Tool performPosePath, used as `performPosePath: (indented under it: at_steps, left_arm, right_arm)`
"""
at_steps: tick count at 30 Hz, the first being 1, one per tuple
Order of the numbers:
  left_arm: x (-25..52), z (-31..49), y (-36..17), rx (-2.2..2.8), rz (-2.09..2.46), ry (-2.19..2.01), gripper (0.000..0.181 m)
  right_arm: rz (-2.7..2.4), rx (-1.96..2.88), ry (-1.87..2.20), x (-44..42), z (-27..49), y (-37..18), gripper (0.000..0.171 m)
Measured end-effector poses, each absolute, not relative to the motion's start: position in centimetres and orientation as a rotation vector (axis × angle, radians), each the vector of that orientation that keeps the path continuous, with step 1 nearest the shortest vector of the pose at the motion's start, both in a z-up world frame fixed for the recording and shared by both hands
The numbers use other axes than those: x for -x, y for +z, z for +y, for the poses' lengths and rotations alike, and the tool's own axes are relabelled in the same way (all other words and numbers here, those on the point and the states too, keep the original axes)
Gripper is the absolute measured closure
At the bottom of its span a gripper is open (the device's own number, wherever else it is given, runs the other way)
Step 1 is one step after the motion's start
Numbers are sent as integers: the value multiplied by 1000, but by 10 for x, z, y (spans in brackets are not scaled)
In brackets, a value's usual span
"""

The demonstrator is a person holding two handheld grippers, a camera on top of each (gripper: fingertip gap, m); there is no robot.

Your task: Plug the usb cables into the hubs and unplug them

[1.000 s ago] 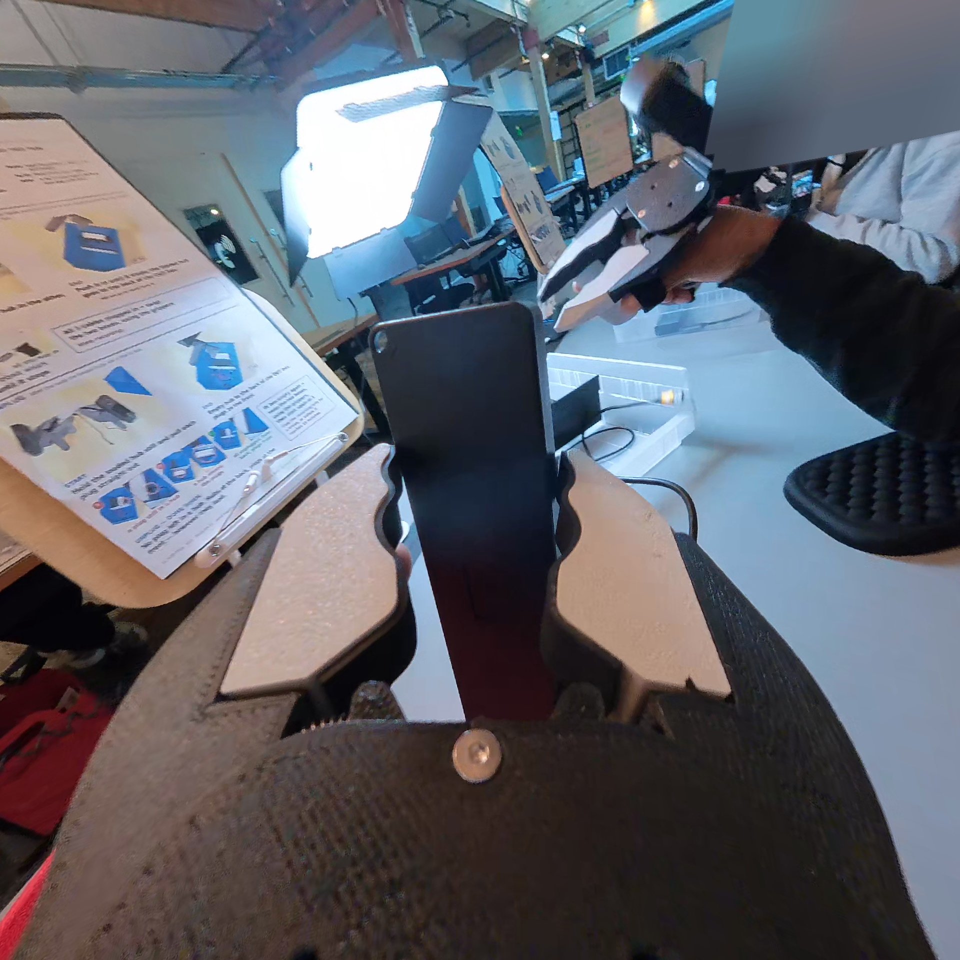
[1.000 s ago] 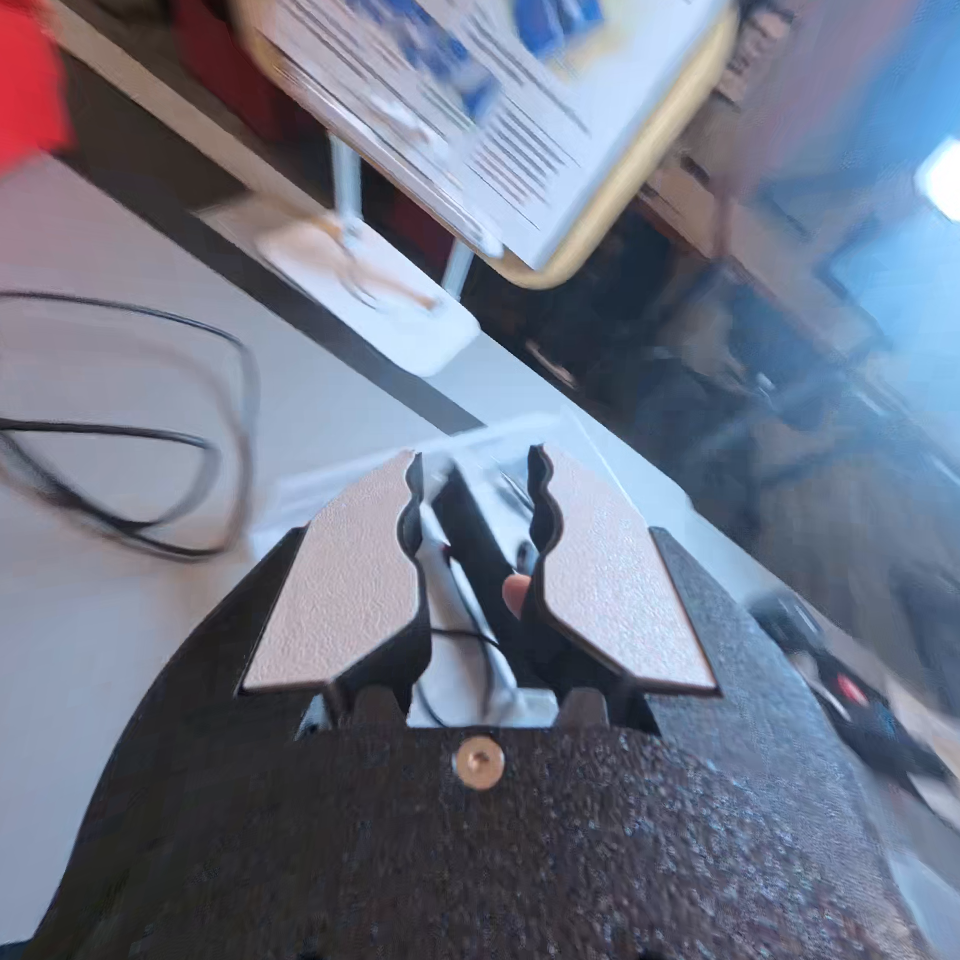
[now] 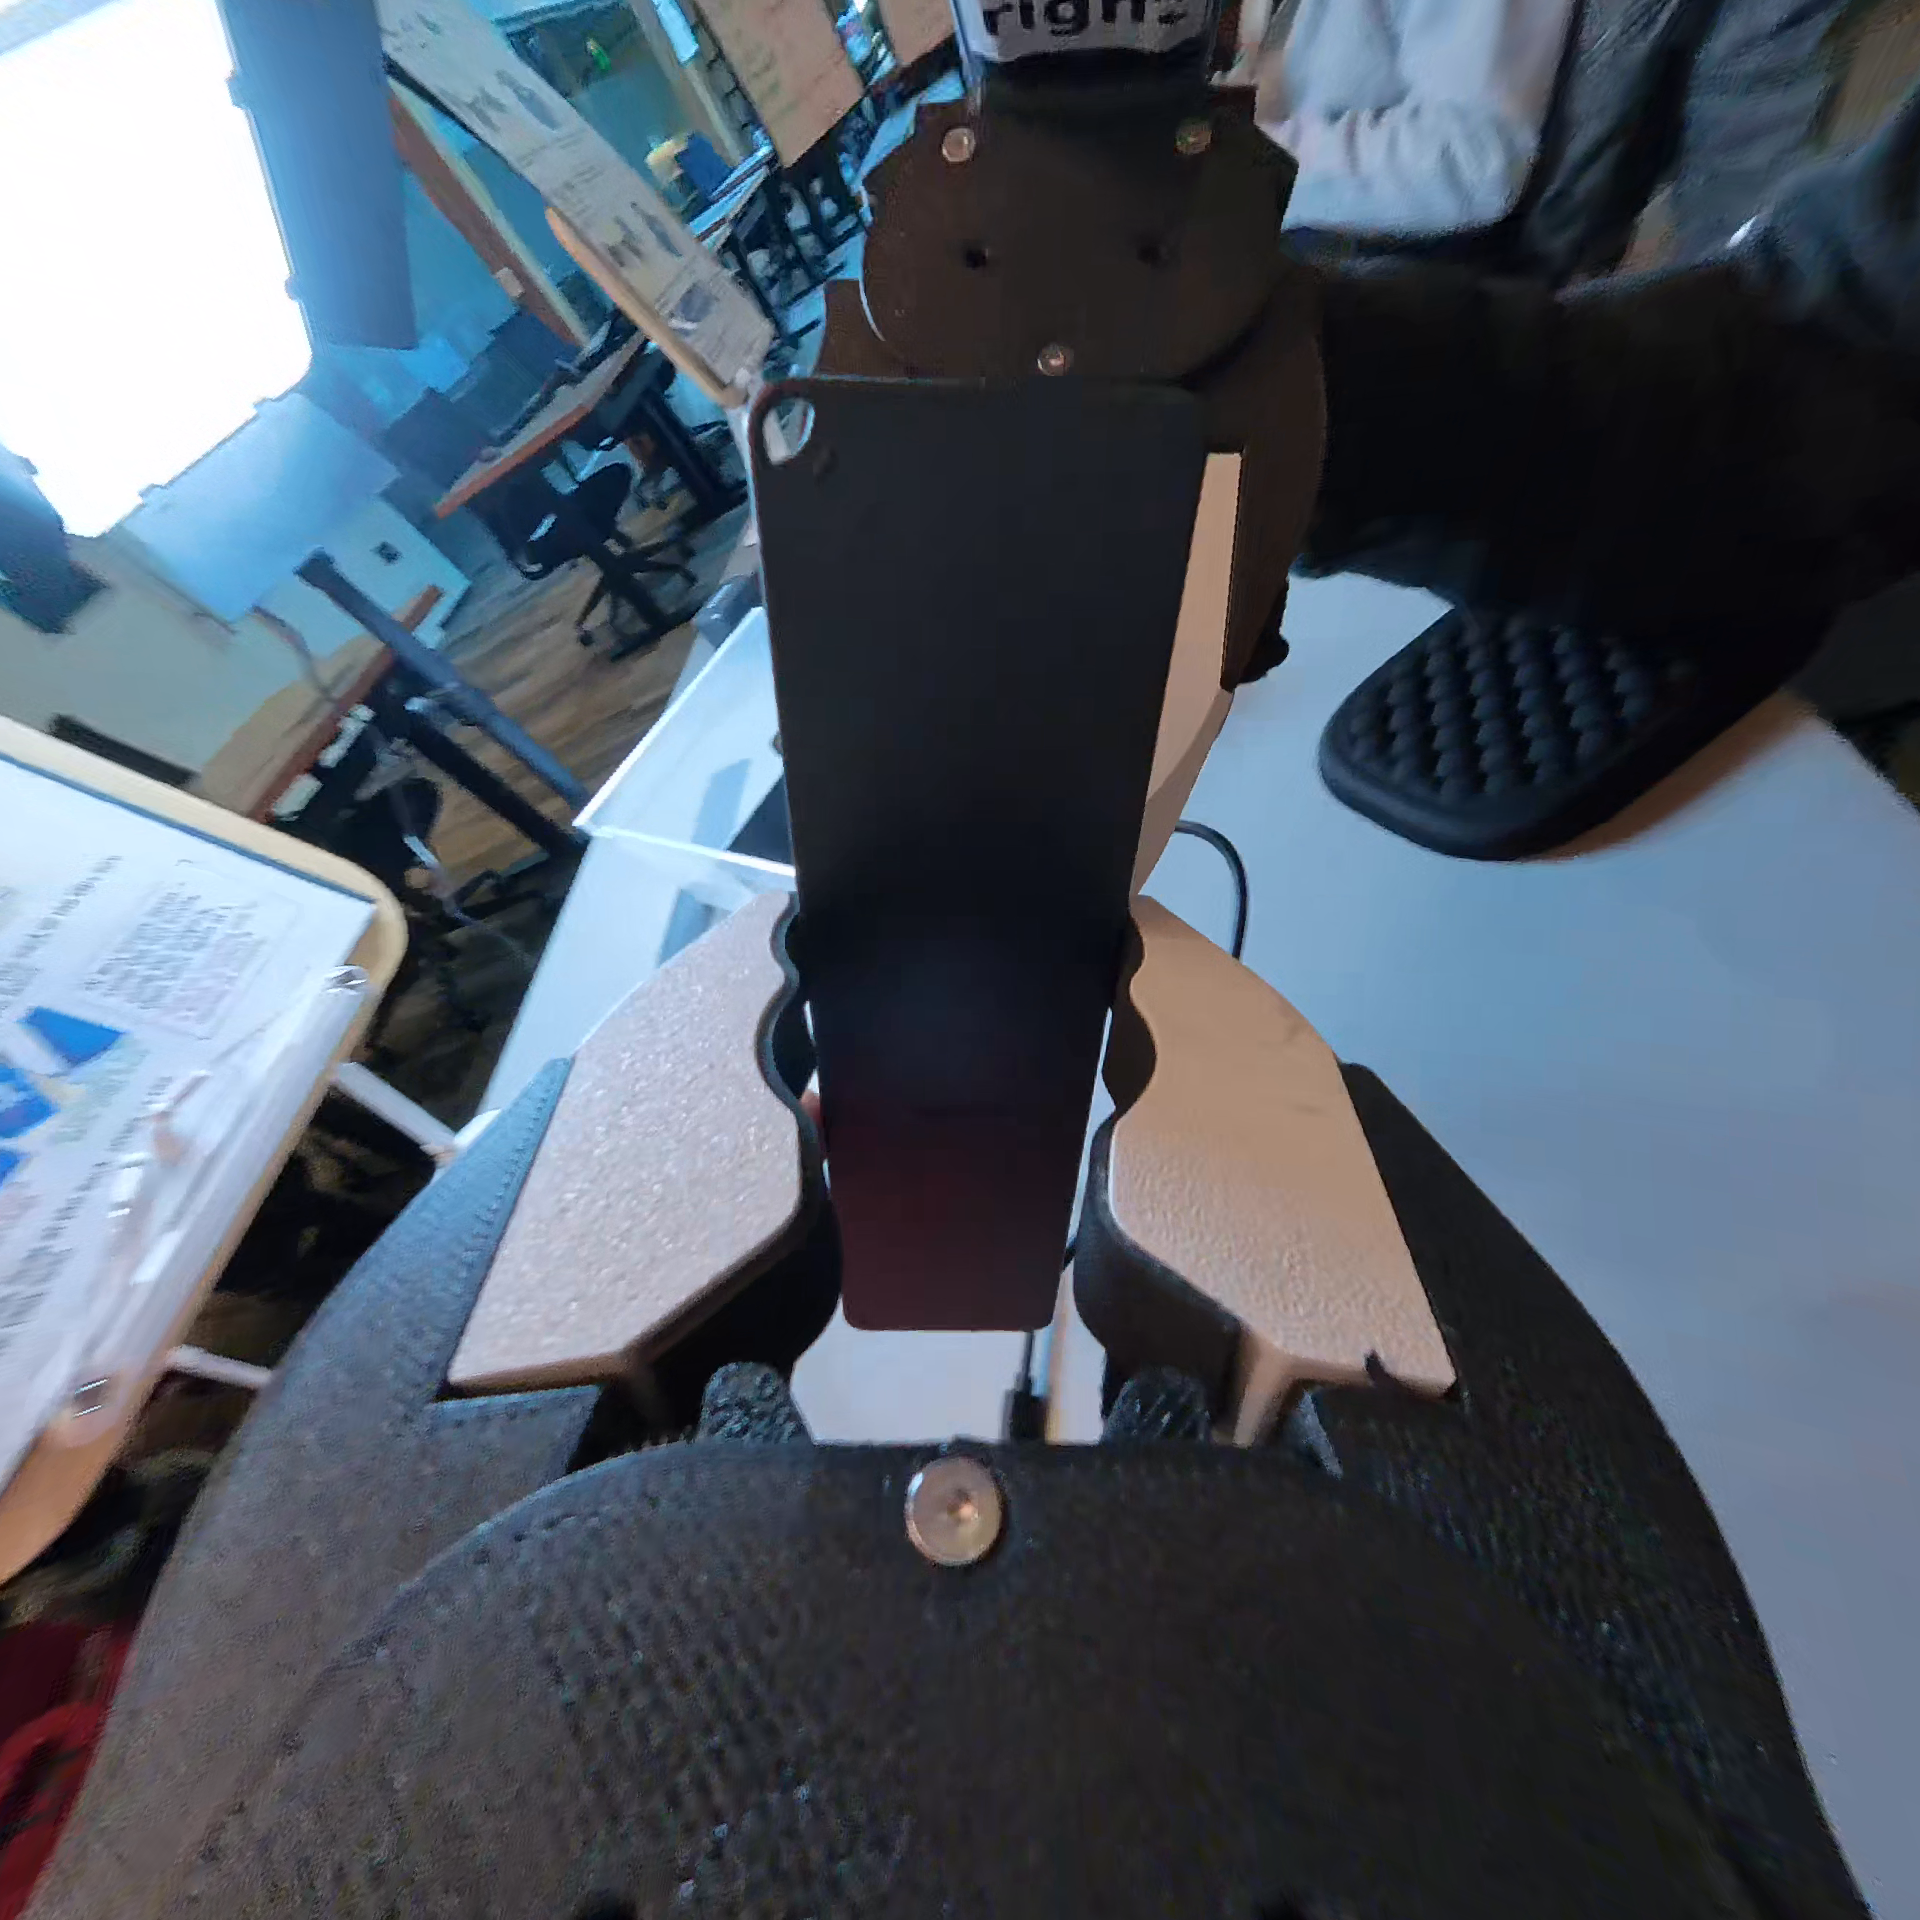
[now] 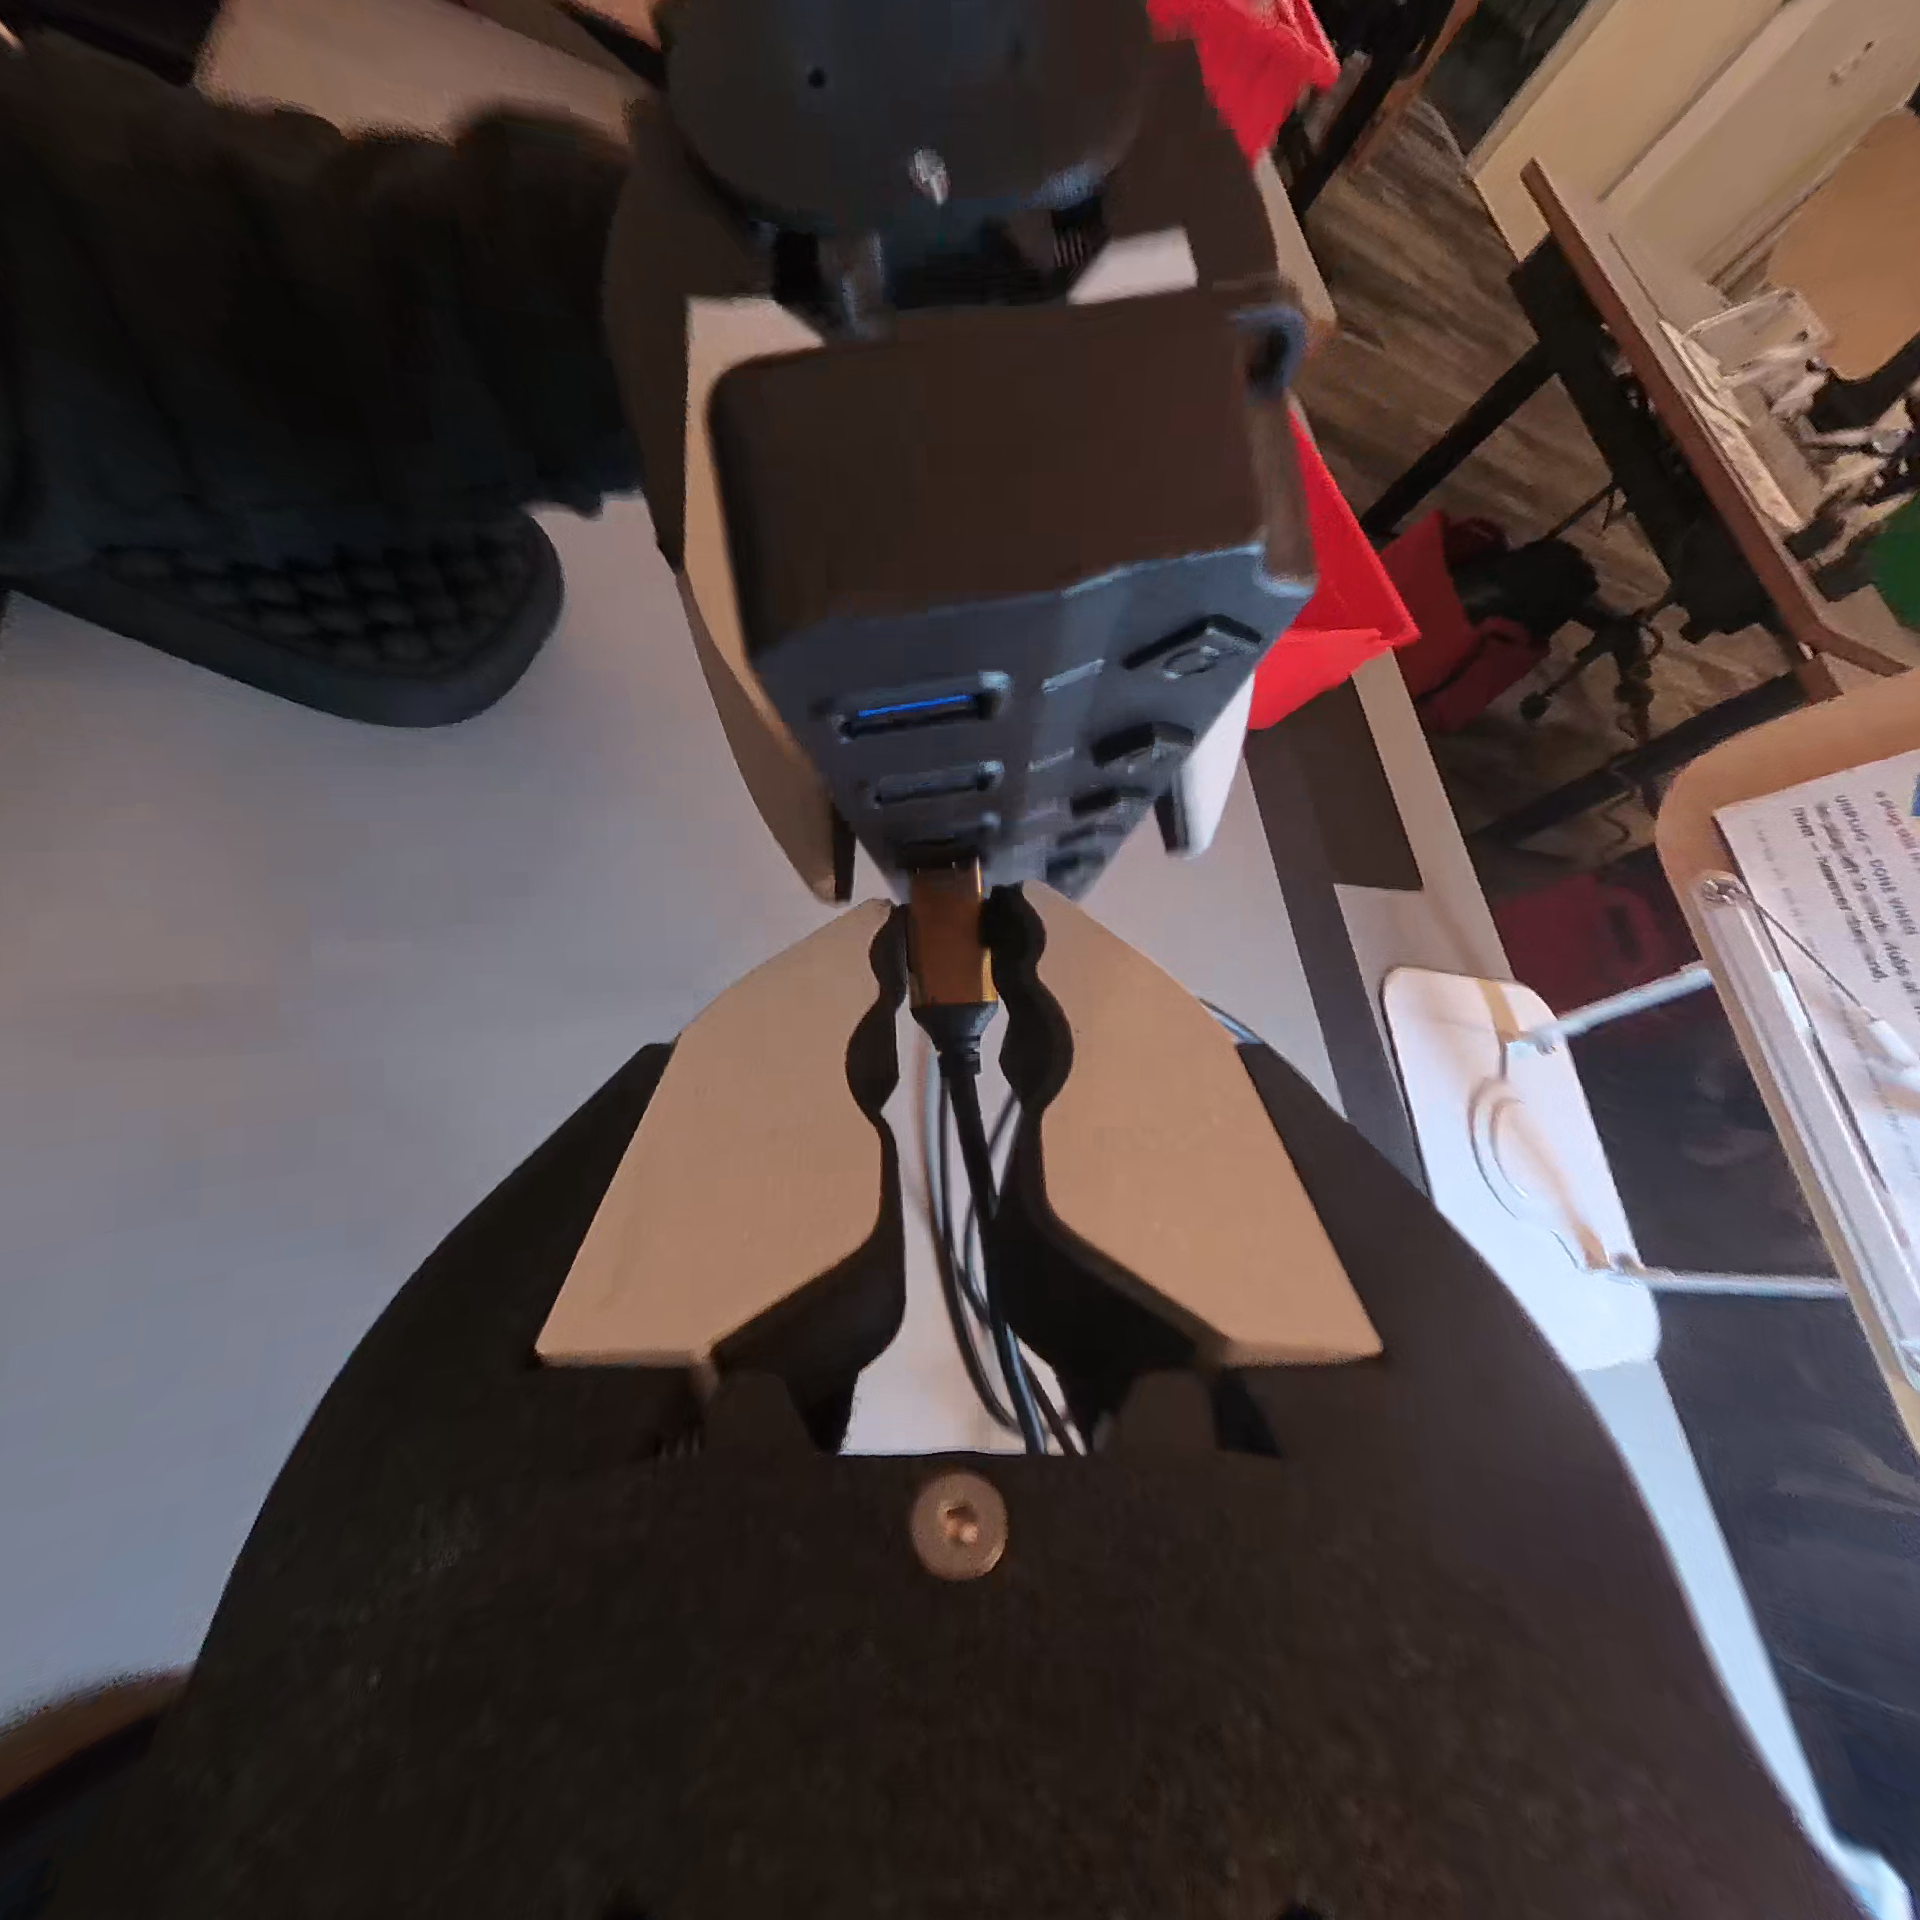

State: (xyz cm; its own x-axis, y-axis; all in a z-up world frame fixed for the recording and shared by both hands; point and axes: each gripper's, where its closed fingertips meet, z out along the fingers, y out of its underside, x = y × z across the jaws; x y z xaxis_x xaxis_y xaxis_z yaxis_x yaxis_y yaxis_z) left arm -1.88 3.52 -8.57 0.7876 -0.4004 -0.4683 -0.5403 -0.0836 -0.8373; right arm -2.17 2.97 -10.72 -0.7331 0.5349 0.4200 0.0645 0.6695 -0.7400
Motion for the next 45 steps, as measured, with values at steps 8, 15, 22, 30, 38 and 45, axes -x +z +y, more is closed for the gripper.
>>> performPosePath:
  at_steps: [8, 15, 22, 30, 38, 45]
  left_arm:
    - [83, -47, -5, 1480, 472, 206, 127]
    - [128, -62, 7, 1430, 272, 324, 126]
    - [126, -65, 14, 1393, 259, 310, 126]
    - [121, -55, 8, 1416, 274, 281, 126]
    - [98, -26, -12, 1490, 365, 182, 126]
    - [40, 16, -36, 1486, 505, -86, 126]
  right_arm:
    - [-1790, 767, 986, 32, 159, -43, 155]
    - [-1205, 831, 865, -6, 266, 27, 155]
    - [-1534, 1200, 620, 18, 310, -68, 156]
    - [-1626, 1484, 160, 4, 357, -129, 139]
    - [-1576, 1049, 857, 28, 235, -35, 127]
    - [-1989, 609, 1200, 28, 69, -58, 125]
